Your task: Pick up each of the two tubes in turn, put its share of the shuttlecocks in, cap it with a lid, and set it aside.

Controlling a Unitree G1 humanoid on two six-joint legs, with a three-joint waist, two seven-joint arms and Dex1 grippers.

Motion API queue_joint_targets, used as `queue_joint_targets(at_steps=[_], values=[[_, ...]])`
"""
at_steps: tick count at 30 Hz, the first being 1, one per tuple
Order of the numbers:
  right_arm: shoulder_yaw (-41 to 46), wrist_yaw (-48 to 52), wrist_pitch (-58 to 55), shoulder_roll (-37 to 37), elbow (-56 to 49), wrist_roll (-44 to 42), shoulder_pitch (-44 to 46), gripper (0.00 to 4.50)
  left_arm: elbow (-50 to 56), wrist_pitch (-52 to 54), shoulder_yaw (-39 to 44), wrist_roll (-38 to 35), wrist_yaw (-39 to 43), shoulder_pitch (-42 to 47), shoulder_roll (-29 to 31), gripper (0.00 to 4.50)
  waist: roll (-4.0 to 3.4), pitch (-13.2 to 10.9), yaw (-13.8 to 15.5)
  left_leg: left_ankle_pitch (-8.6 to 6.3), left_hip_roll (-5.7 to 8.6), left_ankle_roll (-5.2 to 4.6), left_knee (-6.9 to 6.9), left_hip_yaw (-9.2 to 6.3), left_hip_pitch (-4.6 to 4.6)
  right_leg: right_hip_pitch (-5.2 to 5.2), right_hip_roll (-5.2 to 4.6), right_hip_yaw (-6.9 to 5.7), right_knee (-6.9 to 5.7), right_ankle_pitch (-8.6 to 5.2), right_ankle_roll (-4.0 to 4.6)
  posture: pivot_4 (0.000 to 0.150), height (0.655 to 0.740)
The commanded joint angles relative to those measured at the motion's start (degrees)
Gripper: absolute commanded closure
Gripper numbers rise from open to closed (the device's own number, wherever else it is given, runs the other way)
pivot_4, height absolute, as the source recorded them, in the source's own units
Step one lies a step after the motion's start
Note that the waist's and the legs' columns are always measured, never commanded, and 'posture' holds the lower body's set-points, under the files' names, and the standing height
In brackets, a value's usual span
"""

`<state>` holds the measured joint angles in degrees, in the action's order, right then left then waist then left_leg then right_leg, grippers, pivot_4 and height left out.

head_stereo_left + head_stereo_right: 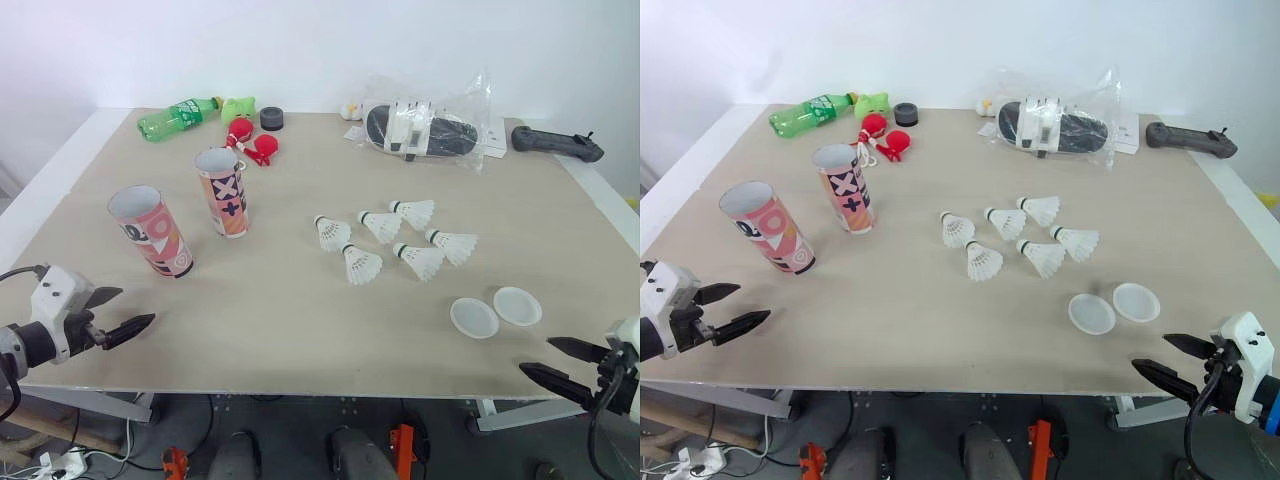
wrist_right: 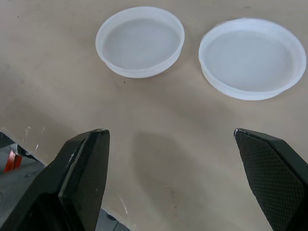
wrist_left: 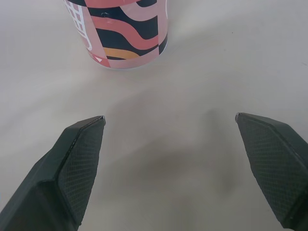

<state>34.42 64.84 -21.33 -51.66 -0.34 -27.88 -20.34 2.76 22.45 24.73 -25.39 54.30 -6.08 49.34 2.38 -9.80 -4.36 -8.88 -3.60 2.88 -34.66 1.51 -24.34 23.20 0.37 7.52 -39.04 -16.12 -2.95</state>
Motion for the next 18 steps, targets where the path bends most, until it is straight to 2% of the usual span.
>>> queue_joint_targets(at_steps=[1, 4, 6, 9, 13, 18], values=[[3.39, 0.48, -0.96, -0.32, -2.24, -2.28, -0.19, 0.08, 1.11, -0.53, 2.31, -0.48, -0.5, 0.71, 0.7, 0.0, 0.0, 0.0, 0.0, 0.0, 0.0, 0.0, 0.0, 0.0, 0.0, 0.0, 0.0, 0.0, 0.0, 0.0, 0.0, 0.15, 0.74], [4.98, 0.84, -5.08, -0.44, -8.13, -7.26, 0.17, 0.08, 0.72, -1.21, 3.67, -1.49, -1.06, 1.86, -0.01, 0.0, -0.01, 0.0, -0.02, 0.0, 0.0, 0.0, 0.0, 0.0, 0.0, 0.0, 0.0, 0.0, 0.0, 0.0, 0.0, 0.15, 0.74], [4.95, -0.94, -10.59, -1.46, -18.03, -13.73, 1.89, 0.08, 1.49, -1.55, 5.83, -3.81, -1.88, 2.57, -1.94, 0.0, -0.06, 0.03, -0.11, 0.0, -0.01, 0.0, 0.0, -0.01, 0.01, 0.01, 0.02, 0.0, -0.03, 0.01, 0.0, 0.15, 0.74], [1.88, -7.63, -16.8, -2.71, -30.0, -22.87, 9.69, 0.08, 3.49, -3.32, 7.22, -4.77, -3.55, 2.23, -5.07, 0.0, -0.06, 0.04, -0.38, 0.0, -0.08, 0.0, 0.0, -0.04, 0.08, 0.01, 0.11, 0.05, -0.06, 0.15, 0.02, 0.15, 0.74], [-7.61, -16.81, -20.89, -1.43, -38.11, -29.9, 22.44, 0.08, 4.62, -6.98, 7.05, -3.45, -6.6, 2.33, -8.51, 0.0, 0.3, 0.22, -0.03, 0.02, -0.09, 0.0, -0.05, -0.16, 0.02, -0.01, 0.17, -0.01, -0.05, 0.18, 0.03, 0.15, 0.74], [-23.59, -25.1, -21.9, 6.03, -41.03, -29.05, 38.81, 0.08, 7.07, -10.16, 4.36, -2.0, -12.29, 1.65, -15.13, 0.0, 0.45, 0.31, 0.12, 0.03, -0.11, 0.0, -0.19, -0.15, -0.13, 0.0, 0.12, -0.02, -0.04, 0.15, -0.05, 0.15, 0.74]])
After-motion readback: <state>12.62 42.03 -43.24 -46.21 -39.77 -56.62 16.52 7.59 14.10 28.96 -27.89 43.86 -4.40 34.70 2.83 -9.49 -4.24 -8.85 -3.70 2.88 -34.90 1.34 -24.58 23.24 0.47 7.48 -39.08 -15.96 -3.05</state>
